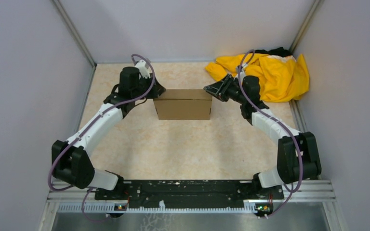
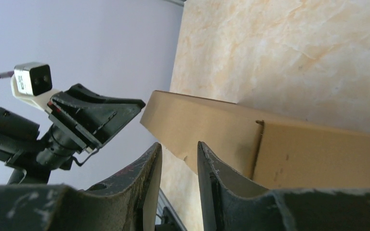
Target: Fold the paper box
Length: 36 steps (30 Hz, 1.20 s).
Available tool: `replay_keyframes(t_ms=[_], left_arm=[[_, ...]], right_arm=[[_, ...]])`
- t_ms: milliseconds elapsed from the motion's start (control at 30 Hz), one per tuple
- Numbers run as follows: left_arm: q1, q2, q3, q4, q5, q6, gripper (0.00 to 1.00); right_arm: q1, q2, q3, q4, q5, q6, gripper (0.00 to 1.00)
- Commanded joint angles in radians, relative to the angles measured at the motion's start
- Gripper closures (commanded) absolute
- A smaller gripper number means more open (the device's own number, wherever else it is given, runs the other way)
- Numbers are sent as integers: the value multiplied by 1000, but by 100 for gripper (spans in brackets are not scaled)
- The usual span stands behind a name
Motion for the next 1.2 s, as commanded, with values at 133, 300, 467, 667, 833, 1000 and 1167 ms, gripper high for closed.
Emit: replay_keyframes(t_ms=[133,300,467,667,833,1000,1167], left_arm=[[73,-21,44,-56,31,50,68],[129,-47,13,-35,97,40,80],[139,-56,-24,-2,170,26,87],[139,-85,-115,86,275,-4,92],[139,-98,-238,117,310,-60,95],[139,-112,-412,151,248,-112,96],[140,-85,-478,189,180,-127,96]], right_arm=[[-2,66,104,85,-114,8,67],[-2,81,107,99,-130,14,67],[-2,85,79,110,-135,16,69],[1,94,-6,153,-141,27,71],[0,99,-38,93,-120,-5,72],[1,101,-27,-22,-89,-66,72],[0,116,-20,-73,-62,-102,72]])
